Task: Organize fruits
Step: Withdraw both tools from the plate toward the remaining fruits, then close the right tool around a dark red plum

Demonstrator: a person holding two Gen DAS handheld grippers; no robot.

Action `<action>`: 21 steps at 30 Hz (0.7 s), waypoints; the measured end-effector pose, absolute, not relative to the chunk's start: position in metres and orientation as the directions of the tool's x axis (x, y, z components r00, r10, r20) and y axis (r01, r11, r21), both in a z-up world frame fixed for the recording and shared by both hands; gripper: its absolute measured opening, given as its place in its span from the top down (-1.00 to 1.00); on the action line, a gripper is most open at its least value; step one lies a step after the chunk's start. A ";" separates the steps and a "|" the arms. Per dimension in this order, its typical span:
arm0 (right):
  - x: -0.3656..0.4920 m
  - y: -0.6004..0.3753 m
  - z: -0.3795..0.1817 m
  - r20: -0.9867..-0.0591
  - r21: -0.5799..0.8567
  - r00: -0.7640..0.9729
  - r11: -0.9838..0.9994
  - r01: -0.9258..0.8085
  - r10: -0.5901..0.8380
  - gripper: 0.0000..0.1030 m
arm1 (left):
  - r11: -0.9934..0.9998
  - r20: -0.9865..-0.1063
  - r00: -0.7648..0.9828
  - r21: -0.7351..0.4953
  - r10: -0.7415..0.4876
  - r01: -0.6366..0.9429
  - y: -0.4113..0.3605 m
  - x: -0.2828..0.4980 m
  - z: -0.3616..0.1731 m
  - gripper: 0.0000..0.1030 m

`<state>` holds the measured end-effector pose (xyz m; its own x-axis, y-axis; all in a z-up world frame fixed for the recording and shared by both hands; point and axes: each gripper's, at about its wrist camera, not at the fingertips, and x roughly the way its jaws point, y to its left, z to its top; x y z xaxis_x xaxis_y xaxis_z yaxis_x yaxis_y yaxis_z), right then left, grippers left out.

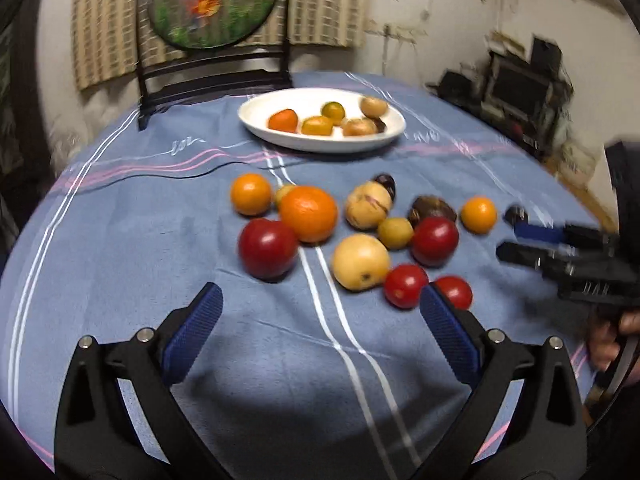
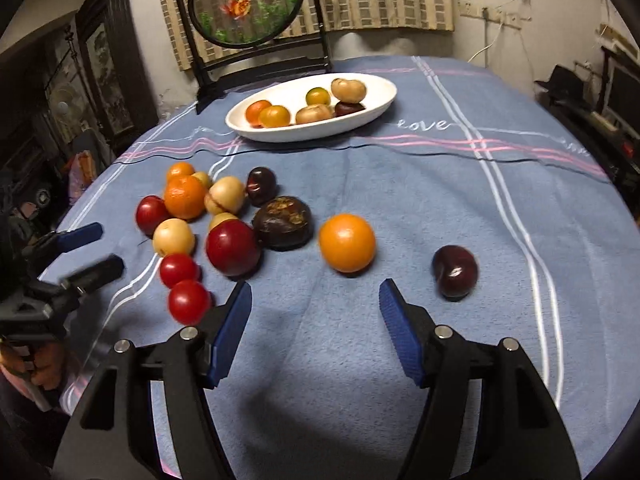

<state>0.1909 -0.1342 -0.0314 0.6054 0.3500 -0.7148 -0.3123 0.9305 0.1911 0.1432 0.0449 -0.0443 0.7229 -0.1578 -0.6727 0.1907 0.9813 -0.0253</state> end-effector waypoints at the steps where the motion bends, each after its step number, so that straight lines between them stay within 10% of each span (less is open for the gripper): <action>1: 0.192 -0.138 -0.031 -0.714 0.200 0.612 0.937 -0.288 0.340 -0.30 | 0.979 -0.677 0.720 -0.003 -0.153 0.205 0.041 0.143 -0.044 -0.95; 8: 0.178 -0.185 -0.021 -0.618 0.272 0.751 0.959 -0.075 0.234 -0.29 | 0.976 -0.667 0.728 0.006 -0.160 0.220 0.038 0.140 -0.043 -0.95; 21: 0.226 -0.176 -0.036 -0.794 0.064 0.595 0.990 -0.123 0.125 -0.15 | 0.973 -0.677 0.699 -0.142 -0.231 0.184 0.060 0.153 -0.045 -0.95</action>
<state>0.2263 -0.1765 -0.0358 0.5950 0.1249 -0.7940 -0.1231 0.9904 0.0636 0.1526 0.0599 -0.0451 0.6985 -0.2312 -0.6772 0.1843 0.9726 -0.1420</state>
